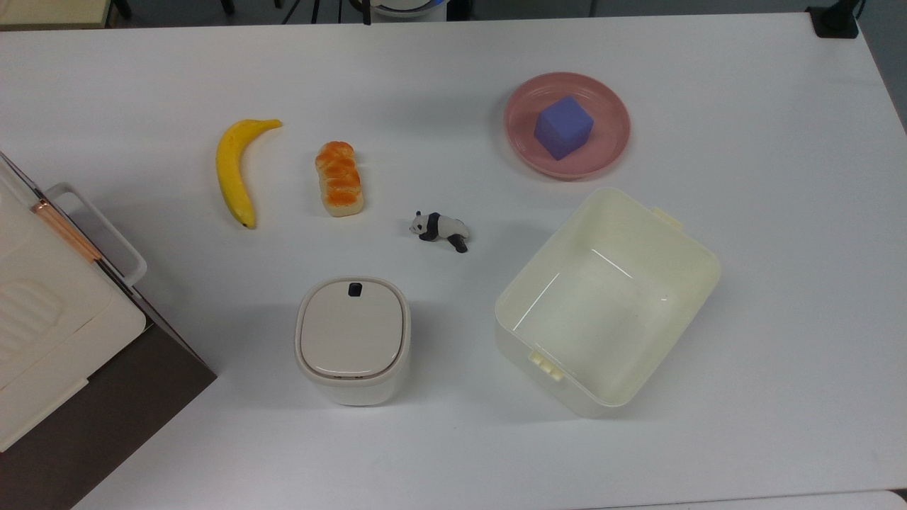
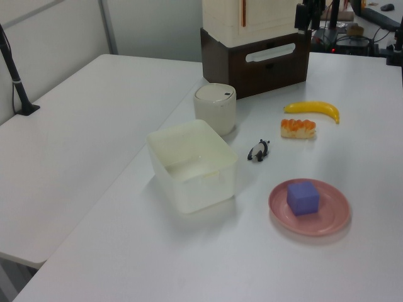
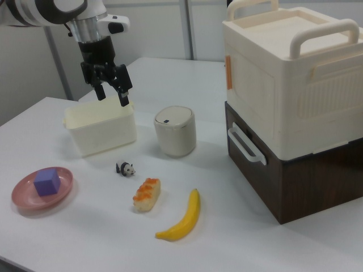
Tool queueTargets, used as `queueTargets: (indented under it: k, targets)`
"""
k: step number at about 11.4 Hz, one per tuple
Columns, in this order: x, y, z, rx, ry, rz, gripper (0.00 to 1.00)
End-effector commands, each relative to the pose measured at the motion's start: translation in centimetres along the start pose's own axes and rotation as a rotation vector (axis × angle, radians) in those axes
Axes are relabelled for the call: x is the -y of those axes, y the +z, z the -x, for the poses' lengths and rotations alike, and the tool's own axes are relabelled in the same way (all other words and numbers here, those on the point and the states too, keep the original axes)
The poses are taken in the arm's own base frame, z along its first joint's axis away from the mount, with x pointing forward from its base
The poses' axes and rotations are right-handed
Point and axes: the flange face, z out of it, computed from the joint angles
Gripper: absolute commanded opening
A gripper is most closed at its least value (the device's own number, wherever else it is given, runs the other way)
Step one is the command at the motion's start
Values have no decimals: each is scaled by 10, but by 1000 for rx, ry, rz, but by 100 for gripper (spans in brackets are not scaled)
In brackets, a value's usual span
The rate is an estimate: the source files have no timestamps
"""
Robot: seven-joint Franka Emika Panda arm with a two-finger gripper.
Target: Slide the drawer open
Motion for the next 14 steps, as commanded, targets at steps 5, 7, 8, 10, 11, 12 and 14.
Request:
queueTargets:
  k: [5, 7, 8, 10, 11, 12, 14]
  targets:
    - [13, 12, 6, 67, -51, -13, 100]
    - [9, 12, 6, 72, -45, -13, 100]
    - [8, 12, 6, 72, -44, -13, 100]
    - [0, 10, 5, 68, -40, -14, 100]
    - [0, 12, 5, 73, -44, -12, 100]
    - [0, 12, 5, 73, -44, -12, 100]
    - [-3, 14, 4, 76, -39, -12, 100]
